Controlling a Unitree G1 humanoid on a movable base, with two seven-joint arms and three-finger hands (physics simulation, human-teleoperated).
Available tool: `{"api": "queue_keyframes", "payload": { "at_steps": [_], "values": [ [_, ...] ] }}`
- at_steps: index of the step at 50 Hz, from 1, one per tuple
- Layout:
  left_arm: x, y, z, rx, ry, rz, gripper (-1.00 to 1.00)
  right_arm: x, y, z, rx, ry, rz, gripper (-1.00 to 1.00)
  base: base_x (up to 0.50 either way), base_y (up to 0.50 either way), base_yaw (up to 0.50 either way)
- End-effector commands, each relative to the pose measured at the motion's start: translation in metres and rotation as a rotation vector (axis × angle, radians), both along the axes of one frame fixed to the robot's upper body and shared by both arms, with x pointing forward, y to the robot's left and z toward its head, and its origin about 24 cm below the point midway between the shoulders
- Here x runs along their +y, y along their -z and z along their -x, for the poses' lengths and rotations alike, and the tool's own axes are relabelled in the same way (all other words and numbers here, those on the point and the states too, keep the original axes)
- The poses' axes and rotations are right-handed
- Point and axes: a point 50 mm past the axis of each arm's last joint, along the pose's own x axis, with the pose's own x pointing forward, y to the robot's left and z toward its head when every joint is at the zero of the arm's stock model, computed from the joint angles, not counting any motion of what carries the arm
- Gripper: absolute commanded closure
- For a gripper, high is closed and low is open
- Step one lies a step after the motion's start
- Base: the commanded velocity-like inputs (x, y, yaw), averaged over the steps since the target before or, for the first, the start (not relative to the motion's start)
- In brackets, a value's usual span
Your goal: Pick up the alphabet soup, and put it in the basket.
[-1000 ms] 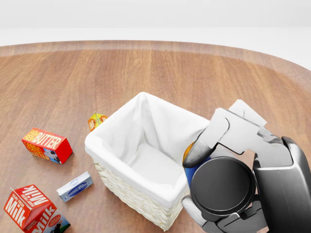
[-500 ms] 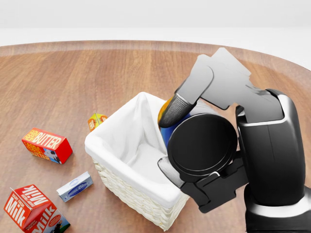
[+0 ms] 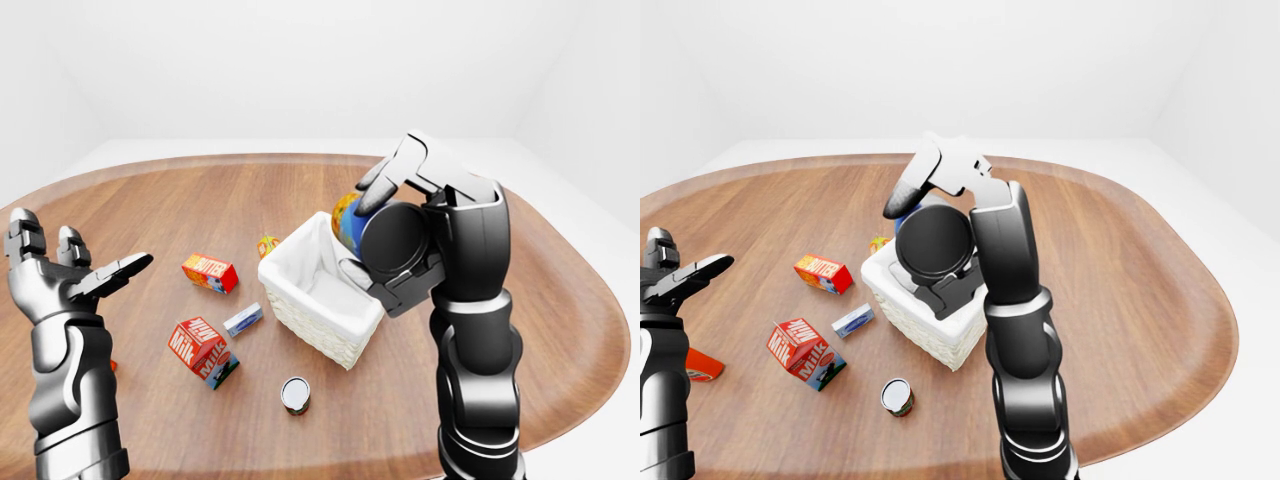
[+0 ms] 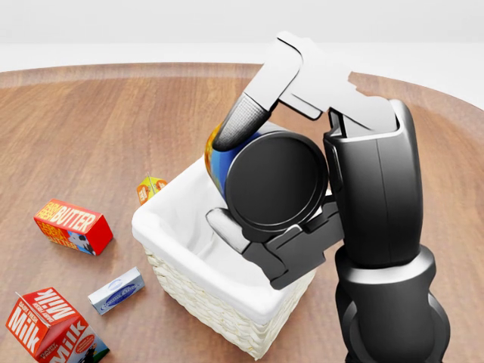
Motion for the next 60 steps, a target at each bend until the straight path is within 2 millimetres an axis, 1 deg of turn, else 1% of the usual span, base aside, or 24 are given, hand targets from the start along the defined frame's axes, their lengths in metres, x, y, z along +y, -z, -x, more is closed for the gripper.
{"api": "queue_keyframes", "payload": {
  "at_steps": [1,15,18,22,23,25,30,36,43,47,55,59,60],
  "values": [
    [0.000,0.000,0.000,0.000,0.000,0.000,-1.00,0.004,-0.004,0.001,-0.014,-0.033,-0.046,1.00,0.00,0.00,0.00],
    [0.000,0.000,0.000,0.000,0.000,0.000,-1.00,0.004,-0.004,0.001,-0.014,-0.033,-0.045,1.00,0.00,0.00,0.00],
    [0.000,-0.002,0.002,0.000,-0.001,0.002,-1.00,0.008,-0.002,-0.008,0.011,-0.038,-0.028,1.00,0.00,0.00,0.00],
    [0.000,-0.002,0.002,0.002,-0.001,0.001,-1.00,0.015,-0.005,-0.019,0.013,-0.016,-0.007,1.00,0.00,0.00,0.00],
    [0.000,-0.002,0.002,0.003,-0.002,0.002,-1.00,0.017,-0.003,-0.026,0.036,-0.014,-0.003,1.00,0.00,0.00,0.00],
    [0.000,-0.001,0.001,0.003,-0.002,0.002,-1.00,0.017,-0.002,-0.035,0.063,-0.009,-0.012,1.00,0.00,0.00,0.00],
    [0.000,0.000,0.001,0.004,-0.002,0.002,-1.00,0.017,0.007,-0.057,0.149,0.000,-0.049,1.00,0.00,0.00,0.00],
    [0.000,0.000,0.001,0.004,-0.002,0.002,-1.00,0.015,0.018,-0.069,0.215,0.004,-0.080,1.00,0.00,0.00,0.00],
    [0.001,0.000,0.001,0.004,-0.002,0.003,-1.00,0.012,0.028,-0.078,0.273,0.019,-0.123,1.00,0.00,0.00,0.00],
    [0.001,0.000,0.001,0.003,-0.002,0.003,-1.00,0.012,0.033,-0.078,0.294,0.013,-0.149,1.00,0.00,0.00,0.00],
    [0.001,0.002,0.000,0.002,-0.002,0.001,-1.00,0.017,0.043,-0.084,0.345,0.012,-0.158,1.00,0.00,0.00,0.00],
    [0.001,0.001,0.000,0.002,-0.002,0.003,-1.00,0.018,0.049,-0.082,0.366,0.002,-0.156,1.00,0.00,0.00,0.00],
    [0.001,0.001,-0.001,0.002,-0.002,0.002,-1.00,0.019,0.048,-0.078,0.357,-0.007,-0.150,1.00,0.00,0.00,0.00]
  ]
}}
